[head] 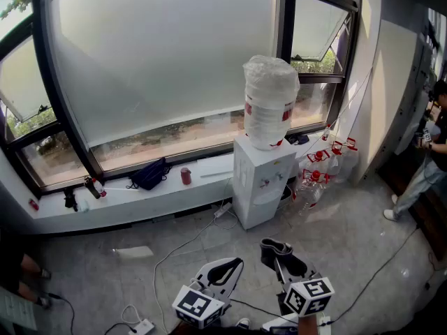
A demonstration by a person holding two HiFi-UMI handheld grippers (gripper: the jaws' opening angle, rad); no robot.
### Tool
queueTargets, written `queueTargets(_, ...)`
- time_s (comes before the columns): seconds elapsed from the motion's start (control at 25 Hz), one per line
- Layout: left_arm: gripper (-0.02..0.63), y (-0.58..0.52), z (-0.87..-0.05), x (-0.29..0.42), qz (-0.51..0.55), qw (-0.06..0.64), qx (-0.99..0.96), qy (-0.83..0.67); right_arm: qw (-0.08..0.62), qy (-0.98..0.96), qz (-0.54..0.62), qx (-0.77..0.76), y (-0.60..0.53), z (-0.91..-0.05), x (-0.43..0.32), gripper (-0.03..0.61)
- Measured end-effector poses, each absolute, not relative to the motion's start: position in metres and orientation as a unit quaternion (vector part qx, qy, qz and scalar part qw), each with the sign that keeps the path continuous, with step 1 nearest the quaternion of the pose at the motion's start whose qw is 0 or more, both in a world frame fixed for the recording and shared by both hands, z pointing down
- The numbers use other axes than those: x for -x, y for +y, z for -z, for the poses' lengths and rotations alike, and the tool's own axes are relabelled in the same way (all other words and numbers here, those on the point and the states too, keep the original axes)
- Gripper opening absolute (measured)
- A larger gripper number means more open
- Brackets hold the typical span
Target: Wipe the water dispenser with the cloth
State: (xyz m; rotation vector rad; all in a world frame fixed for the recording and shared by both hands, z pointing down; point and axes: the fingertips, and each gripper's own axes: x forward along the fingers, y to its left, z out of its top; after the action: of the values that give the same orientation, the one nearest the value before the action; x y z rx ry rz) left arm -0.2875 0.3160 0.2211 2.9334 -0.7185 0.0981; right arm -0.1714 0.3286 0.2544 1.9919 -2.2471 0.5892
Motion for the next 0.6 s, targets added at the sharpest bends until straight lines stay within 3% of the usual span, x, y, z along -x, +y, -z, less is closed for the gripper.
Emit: queueTargets(0.6,0.028,0.349,-0.226,0.258,-0.051,0.061,-0.96,-0.27,0.021,-0.747,-0.207,-0.631,0.357,-0.27,0.135,0.101)
